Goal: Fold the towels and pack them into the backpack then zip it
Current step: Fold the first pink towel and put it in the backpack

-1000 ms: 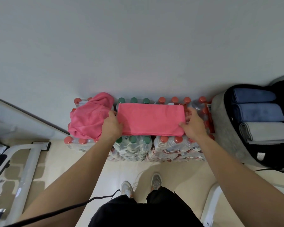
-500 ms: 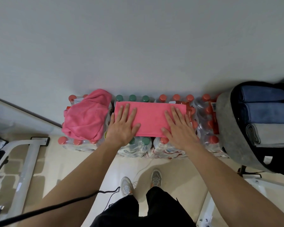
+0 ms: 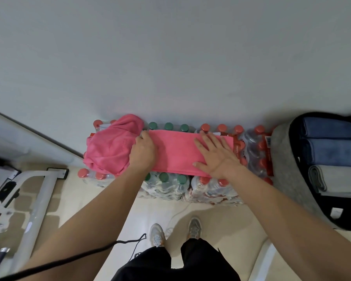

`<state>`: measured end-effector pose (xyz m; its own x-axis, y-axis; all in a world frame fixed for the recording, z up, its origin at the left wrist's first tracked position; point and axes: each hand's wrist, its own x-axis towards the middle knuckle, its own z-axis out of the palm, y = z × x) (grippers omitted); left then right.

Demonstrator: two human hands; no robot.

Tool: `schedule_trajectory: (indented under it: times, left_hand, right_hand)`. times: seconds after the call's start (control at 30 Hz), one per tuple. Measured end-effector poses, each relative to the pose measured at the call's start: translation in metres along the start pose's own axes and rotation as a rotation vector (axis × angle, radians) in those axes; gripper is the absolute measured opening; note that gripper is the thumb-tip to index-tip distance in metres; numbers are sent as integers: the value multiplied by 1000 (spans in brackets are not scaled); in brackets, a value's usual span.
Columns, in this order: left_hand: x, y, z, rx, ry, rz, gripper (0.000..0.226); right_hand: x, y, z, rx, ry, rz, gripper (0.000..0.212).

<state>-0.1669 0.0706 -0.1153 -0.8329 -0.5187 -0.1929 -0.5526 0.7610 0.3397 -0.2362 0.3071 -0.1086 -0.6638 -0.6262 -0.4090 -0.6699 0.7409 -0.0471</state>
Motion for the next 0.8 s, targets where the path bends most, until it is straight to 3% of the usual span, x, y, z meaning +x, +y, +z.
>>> schedule_trajectory:
  times: [0.2,0.37,0.7,0.8]
  left_hand:
    - [9,2,-5,-121,-75,-153,47]
    - [12,-1,-31,-402,-143,-235,29]
    - [-5,61,-64,-533,-91,89,12]
    - [-11,92,-52,-524,-121,132,12]
  right_hand:
    - [3,-1,12,72,-45,17,92]
    - [5,-8,12,71,-38,37,90]
    - [3,-13,14,120,15,43,87]
    - [-13,0,9,149,130,74,79]
